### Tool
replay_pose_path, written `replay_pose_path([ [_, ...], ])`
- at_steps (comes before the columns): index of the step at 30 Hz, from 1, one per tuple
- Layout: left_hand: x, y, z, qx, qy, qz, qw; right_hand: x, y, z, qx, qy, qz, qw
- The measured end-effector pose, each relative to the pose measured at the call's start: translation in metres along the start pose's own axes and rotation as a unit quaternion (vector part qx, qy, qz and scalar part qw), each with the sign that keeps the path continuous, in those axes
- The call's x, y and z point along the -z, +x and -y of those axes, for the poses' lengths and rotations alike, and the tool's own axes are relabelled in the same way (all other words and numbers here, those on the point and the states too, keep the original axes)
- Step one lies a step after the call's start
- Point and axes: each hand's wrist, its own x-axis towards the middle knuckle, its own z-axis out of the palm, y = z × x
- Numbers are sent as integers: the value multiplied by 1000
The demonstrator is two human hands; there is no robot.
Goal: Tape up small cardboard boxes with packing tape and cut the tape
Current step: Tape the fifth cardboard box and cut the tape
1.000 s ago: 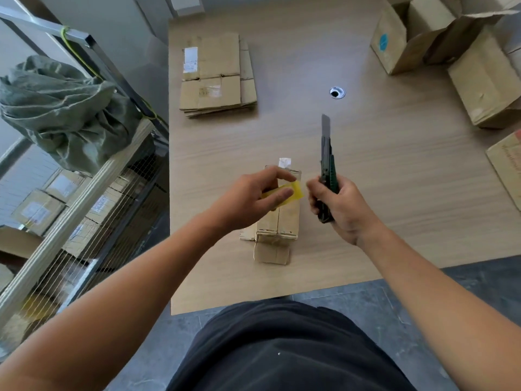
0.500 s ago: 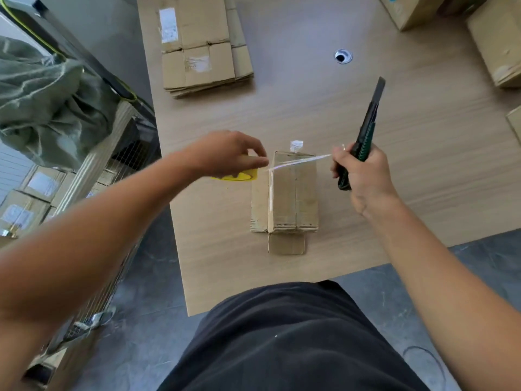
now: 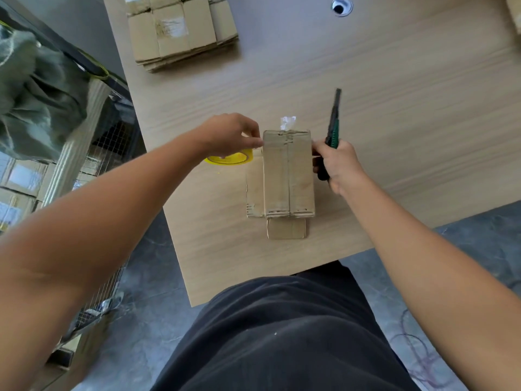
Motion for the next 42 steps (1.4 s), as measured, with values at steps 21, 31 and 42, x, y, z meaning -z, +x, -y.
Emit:
replay_pose_path([
  [21, -21, -38, 41, 30, -124, -56, 990, -59, -80, 19, 220, -532, 39, 817],
  [31, -25, -44, 35, 55, -48, -73, 995, -72, -83, 24, 219, -648, 71, 726],
  [42, -42, -34, 28, 156, 160, -146, 964, -77, -70, 33, 101, -722, 149, 668],
])
